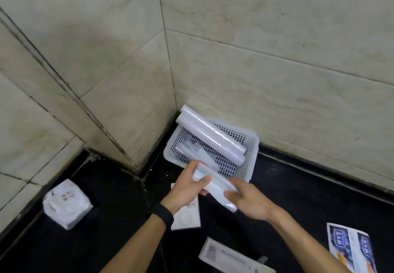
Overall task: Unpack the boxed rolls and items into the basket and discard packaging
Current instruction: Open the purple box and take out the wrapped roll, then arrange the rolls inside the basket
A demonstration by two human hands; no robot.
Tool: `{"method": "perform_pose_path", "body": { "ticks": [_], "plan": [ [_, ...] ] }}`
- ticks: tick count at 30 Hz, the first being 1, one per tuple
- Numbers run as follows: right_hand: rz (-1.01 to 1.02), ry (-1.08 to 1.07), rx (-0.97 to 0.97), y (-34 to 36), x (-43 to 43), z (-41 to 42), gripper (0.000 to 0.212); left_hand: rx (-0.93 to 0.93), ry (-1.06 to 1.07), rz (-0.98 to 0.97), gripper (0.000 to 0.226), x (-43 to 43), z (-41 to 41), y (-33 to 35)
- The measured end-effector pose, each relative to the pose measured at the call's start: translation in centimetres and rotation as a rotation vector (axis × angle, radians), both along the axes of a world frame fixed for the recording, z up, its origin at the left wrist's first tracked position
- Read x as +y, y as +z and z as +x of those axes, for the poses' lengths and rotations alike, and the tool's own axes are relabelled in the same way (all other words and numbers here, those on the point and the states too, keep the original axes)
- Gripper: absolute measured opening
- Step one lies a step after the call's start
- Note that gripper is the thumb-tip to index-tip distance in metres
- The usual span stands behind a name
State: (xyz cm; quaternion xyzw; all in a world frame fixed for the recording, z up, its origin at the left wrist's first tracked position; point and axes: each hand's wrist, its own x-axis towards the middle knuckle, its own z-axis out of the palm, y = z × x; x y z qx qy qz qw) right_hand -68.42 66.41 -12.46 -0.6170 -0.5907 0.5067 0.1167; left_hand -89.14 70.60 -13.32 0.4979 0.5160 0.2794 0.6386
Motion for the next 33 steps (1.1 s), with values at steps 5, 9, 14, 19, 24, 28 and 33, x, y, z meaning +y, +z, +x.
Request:
{"method": "perform_pose_path", "body": {
  "ticks": [5,9,14,19,24,28,33],
  "plan": [
    [0.091,-0.215,-0.045,-1.8,2.5,1.3,0.022,0.144,-0.096,0.039,0.036,7.1,-1.1,-1.4],
    [0.187,-0.438,-0.119,-4.1,3.2,1.8,0.027,0.854,-0.352,0.553,0.043,11.9,-1.6,-5.2],
    [0.247,-0.520,-0.140,-6.4,2.9,0.8,0.028,1.265,-0.537,0.694,0.051,13.3,1.0,-8.2],
    [0.309,-0.516,-0.187,-6.8,3.0,0.4,0.025,1.423,-0.612,0.599,0.050,14.1,2.0,-9.6],
    [0.330,-0.475,-0.205,-6.8,3.0,0.6,0.023,1.347,-0.711,0.513,0.045,14.9,1.2,-8.9],
    [0.317,-0.459,-0.220,-6.8,3.1,0.5,0.024,1.328,-0.794,0.490,0.032,15.9,0.1,-7.8],
    [0.326,-0.433,-0.237,-6.8,3.0,0.5,0.023,1.331,-0.883,0.401,0.025,16.2,0.6,-6.3]
  ]
}}
